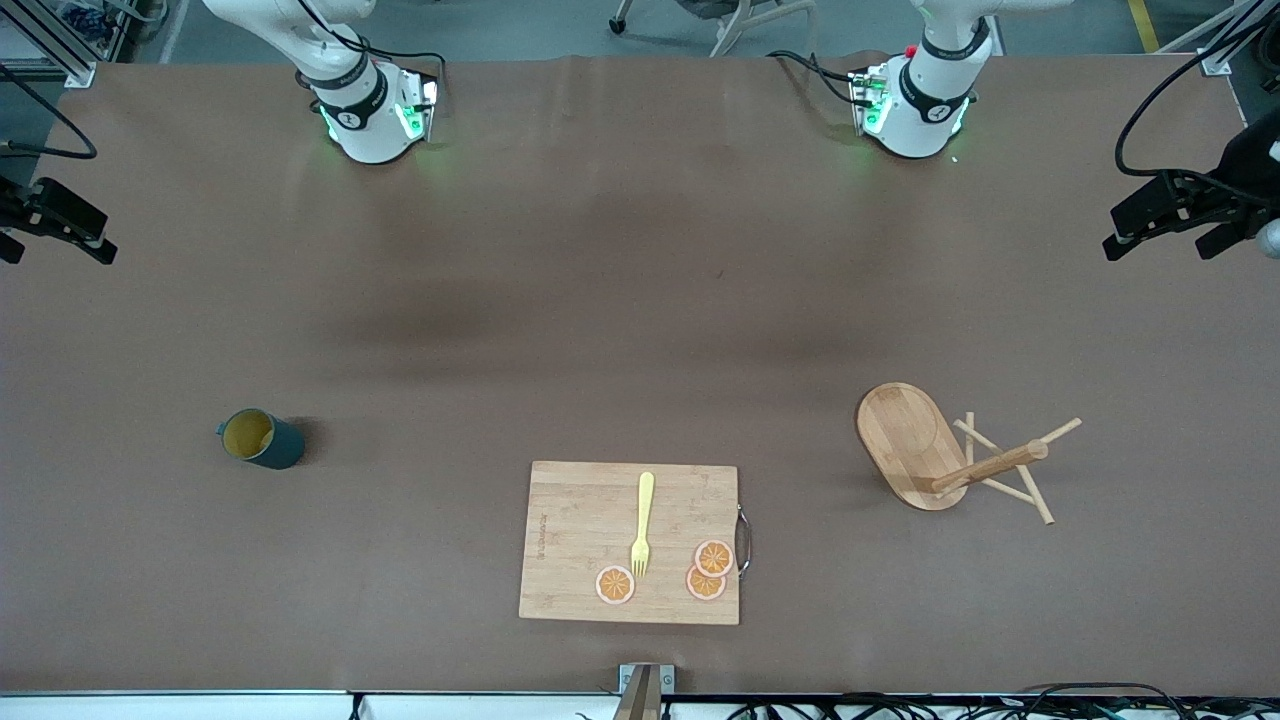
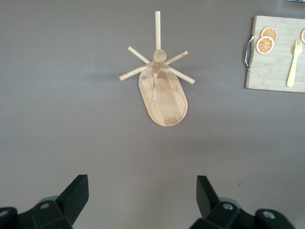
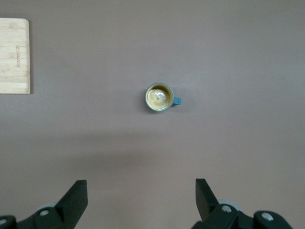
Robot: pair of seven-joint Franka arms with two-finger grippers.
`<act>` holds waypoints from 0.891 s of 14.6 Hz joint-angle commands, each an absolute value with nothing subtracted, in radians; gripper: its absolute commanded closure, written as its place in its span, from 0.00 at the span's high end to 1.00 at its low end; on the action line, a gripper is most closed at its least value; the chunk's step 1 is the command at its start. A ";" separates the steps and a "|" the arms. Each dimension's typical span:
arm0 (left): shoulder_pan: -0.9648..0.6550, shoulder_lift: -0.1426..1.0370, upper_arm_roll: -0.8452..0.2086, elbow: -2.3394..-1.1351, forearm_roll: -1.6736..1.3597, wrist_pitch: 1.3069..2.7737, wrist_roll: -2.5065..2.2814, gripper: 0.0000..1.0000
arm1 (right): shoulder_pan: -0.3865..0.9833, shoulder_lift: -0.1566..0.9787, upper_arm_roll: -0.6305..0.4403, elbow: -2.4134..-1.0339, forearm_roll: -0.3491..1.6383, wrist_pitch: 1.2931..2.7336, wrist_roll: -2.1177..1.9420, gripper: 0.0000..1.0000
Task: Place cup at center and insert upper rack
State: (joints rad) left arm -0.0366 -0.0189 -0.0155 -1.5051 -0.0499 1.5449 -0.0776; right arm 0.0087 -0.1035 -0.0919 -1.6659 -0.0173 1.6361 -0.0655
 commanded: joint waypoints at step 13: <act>-0.034 -0.026 -0.017 -1.500 -0.037 1.540 -0.092 1.00 | 0.012 -0.081 -0.094 -1.692 -0.031 1.658 -0.064 1.00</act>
State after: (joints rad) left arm -0.0352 -0.0189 -0.0147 -1.5051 -0.0499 1.5449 -0.0778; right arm 0.0087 -0.0957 -0.0923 -1.6810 -0.0183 1.6414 -0.0655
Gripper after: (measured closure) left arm 0.000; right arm 0.000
